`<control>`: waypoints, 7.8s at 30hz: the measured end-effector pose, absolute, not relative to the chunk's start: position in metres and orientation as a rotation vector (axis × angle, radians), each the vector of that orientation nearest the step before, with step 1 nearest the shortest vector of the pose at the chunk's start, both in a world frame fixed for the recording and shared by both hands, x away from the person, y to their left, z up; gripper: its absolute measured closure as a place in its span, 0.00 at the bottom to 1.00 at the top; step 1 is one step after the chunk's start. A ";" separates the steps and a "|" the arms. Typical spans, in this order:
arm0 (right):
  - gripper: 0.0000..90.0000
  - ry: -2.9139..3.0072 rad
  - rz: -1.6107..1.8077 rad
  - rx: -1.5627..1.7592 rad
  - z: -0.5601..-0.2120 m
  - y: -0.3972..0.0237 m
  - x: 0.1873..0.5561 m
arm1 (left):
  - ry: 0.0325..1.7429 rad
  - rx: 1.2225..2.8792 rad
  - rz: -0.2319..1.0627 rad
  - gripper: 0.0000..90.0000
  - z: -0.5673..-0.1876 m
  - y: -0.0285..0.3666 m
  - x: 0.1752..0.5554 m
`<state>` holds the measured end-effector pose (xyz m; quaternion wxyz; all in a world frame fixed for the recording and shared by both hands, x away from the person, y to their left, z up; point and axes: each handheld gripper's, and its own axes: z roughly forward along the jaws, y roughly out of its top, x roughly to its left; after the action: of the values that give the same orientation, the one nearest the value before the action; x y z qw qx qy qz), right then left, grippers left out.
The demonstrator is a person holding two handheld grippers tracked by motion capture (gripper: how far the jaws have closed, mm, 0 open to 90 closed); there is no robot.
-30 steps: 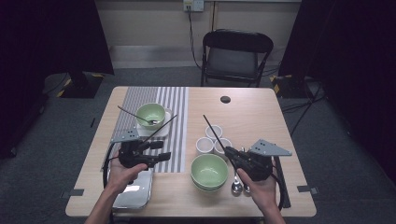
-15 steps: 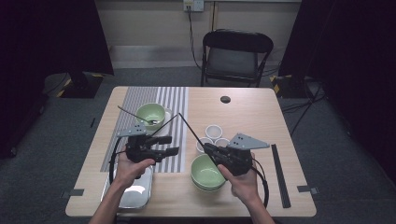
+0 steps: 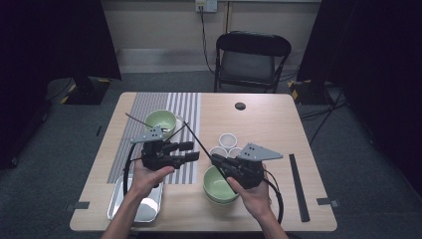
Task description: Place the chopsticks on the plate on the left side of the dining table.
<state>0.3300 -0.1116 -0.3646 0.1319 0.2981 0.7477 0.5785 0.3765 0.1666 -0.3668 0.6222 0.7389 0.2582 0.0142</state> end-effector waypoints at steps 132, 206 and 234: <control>0.50 2.248 1.704 0.726 -0.353 -0.105 0.325 | 0.418 1.862 0.034 0.94 -0.394 0.152 0.350; 0.49 2.059 1.637 0.881 -0.352 -0.125 0.337 | 0.412 1.846 -0.044 0.95 -0.400 0.151 0.349; 0.44 2.027 1.612 0.985 -0.362 -0.142 0.348 | 0.424 1.836 -0.036 0.95 -0.396 0.156 0.349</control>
<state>0.3482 -0.1424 -0.3615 0.1841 0.3492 0.7191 0.5719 0.3490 0.1559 -0.3963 0.5878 0.7881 0.1820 -0.0154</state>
